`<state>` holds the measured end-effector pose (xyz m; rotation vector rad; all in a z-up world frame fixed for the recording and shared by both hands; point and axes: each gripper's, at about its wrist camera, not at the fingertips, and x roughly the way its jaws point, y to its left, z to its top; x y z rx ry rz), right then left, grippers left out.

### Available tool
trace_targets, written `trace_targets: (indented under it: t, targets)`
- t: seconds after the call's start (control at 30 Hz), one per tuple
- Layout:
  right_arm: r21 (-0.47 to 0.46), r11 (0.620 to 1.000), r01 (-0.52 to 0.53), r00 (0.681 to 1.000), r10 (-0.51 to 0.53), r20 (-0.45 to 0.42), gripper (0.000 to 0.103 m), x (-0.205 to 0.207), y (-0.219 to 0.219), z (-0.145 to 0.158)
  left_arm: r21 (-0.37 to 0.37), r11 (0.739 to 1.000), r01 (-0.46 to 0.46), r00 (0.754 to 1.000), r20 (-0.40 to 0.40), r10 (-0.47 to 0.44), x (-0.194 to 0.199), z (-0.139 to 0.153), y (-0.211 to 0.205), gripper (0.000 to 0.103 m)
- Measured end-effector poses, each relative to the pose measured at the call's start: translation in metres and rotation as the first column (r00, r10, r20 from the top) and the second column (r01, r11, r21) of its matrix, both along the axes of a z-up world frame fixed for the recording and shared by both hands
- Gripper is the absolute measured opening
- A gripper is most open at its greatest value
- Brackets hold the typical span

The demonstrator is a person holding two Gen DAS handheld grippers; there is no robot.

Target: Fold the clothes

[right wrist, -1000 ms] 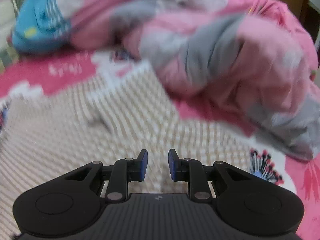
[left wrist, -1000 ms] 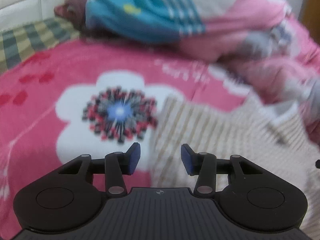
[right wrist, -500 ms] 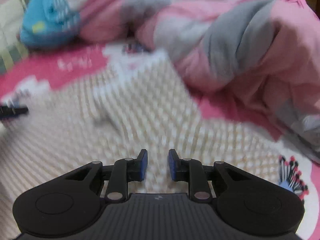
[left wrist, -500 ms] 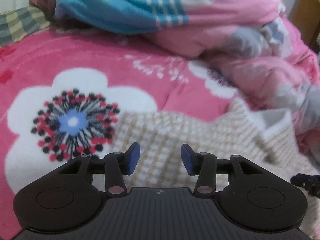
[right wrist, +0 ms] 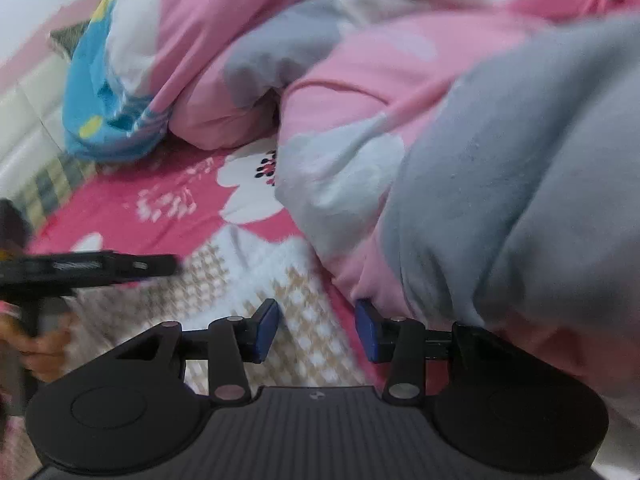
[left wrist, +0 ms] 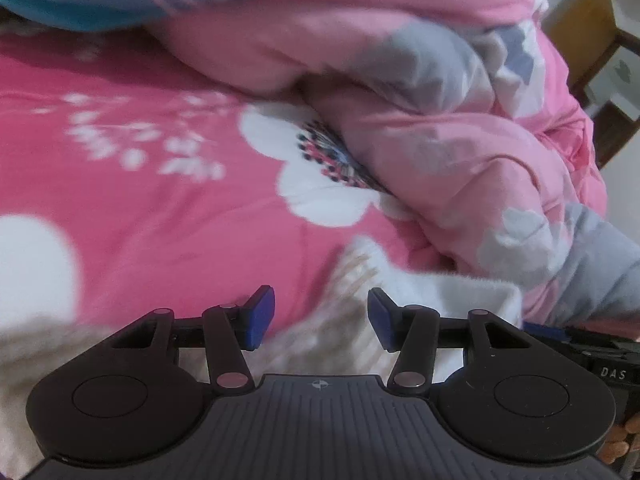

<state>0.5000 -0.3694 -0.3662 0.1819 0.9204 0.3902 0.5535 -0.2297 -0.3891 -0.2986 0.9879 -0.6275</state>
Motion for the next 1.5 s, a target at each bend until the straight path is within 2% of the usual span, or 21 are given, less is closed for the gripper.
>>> trace_targets:
  t: [0.07,0.17,0.23,0.27,0.37,0.47,0.5,0.57,0.67,0.77,0.87,0.97,1.0,1.03,1.07,1.1,1.2,1.3,1.37,1.4,1.5]
  targets:
    - [0.065,0.998,-0.001,1.000,0.003,-0.025,0.044,0.007,-0.005,-0.005,0.001,1.000,0.015,0.999,-0.037,-0.015,0.008,-0.008,-0.015,0.051]
    - [0.085,0.996,0.001,0.999,0.002,-0.034,0.033,0.011,-0.003,-0.011,-0.004,1.000,0.000,0.998,-0.060,-0.001,0.017,-0.016,-0.027,0.048]
    - [0.089,0.996,-0.008,1.000,0.011,-0.028,0.021,0.010,0.000,-0.011,-0.024,1.000,0.011,0.998,-0.057,-0.012,0.017,-0.015,-0.032,0.030]
    - [0.093,0.996,-0.016,1.000,0.018,-0.018,0.015,0.008,0.001,-0.009,-0.035,0.999,0.020,0.998,-0.053,-0.022,0.017,-0.015,-0.035,0.027]
    - [0.065,0.997,-0.051,0.998,0.048,0.046,0.012,-0.006,0.008,0.003,-0.058,0.997,0.051,0.999,-0.008,-0.051,0.008,-0.007,-0.033,0.014]
    - [-0.029,0.991,-0.129,0.979,0.132,0.157,0.012,-0.032,0.019,0.024,-0.116,0.991,0.071,0.996,0.070,-0.063,-0.006,0.017,-0.017,0.011]
    - [-0.094,0.981,-0.168,0.960,0.185,0.210,0.012,-0.047,0.025,0.032,-0.123,0.988,0.096,0.989,0.123,-0.081,-0.016,0.030,-0.010,0.011]
    - [-0.269,0.929,-0.254,0.891,0.333,0.308,0.012,-0.085,0.039,0.045,-0.096,0.981,0.169,0.958,0.251,-0.140,-0.042,0.054,0.003,0.011]
    - [-0.487,0.805,-0.339,0.766,0.536,0.354,0.012,-0.137,0.055,0.049,0.043,0.954,0.296,0.851,0.443,-0.284,-0.093,0.081,0.017,0.011]
    - [-0.639,0.671,-0.376,0.657,0.679,0.327,0.012,-0.177,0.067,0.039,0.245,0.889,0.388,0.702,0.546,-0.457,-0.147,0.085,0.026,0.011]
    - [-0.759,0.511,-0.402,0.545,0.800,0.251,0.012,-0.207,0.073,0.017,0.463,0.761,0.455,0.524,0.551,-0.649,-0.194,0.067,0.030,0.011]
    - [-0.856,0.329,-0.399,0.439,0.888,0.136,0.012,-0.226,0.076,-0.016,0.659,0.583,0.475,0.359,0.460,-0.812,-0.226,0.027,0.032,0.012]
    - [-0.881,0.264,-0.392,0.404,0.910,0.093,0.012,-0.233,0.077,-0.026,0.696,0.544,0.469,0.325,0.436,-0.839,-0.231,0.014,0.034,0.013]
    - [-0.902,0.199,-0.382,0.369,0.928,0.049,0.013,-0.239,0.079,-0.037,0.716,0.525,0.460,0.305,0.428,-0.851,-0.234,0.006,0.036,0.013]
    - [-0.920,0.134,-0.369,0.334,0.943,0.003,0.013,-0.246,0.080,-0.048,0.722,0.520,0.457,0.301,0.425,-0.854,-0.235,0.002,0.038,0.013]
    - [-0.930,0.081,-0.358,0.309,0.950,-0.036,0.014,-0.252,0.081,-0.056,0.713,0.530,0.459,0.315,0.428,-0.847,-0.234,0.004,0.039,0.014]
    - [-0.917,0.139,-0.373,0.378,0.926,-0.014,0.015,-0.254,0.084,-0.030,0.670,0.570,0.476,0.383,0.425,-0.820,-0.226,0.017,0.043,0.017]
    - [-0.875,0.296,-0.383,0.500,0.863,0.074,0.015,-0.251,0.081,0.011,0.636,0.598,0.488,0.450,0.405,-0.796,-0.219,0.030,0.053,0.022]
    - [-0.823,0.428,-0.374,0.579,0.801,0.153,0.015,-0.246,0.079,0.041,0.621,0.612,0.490,0.489,0.386,-0.783,-0.218,0.038,0.065,0.022]
    - [-0.767,0.527,-0.366,0.631,0.746,0.211,0.015,-0.237,0.077,0.052,0.612,0.626,0.483,0.517,0.378,-0.768,-0.217,0.042,0.071,0.023]
    - [-0.551,0.780,-0.297,0.772,0.536,0.342,0.015,-0.208,0.070,0.087,0.573,0.703,0.422,0.634,0.367,-0.681,-0.208,0.054,0.091,0.023]
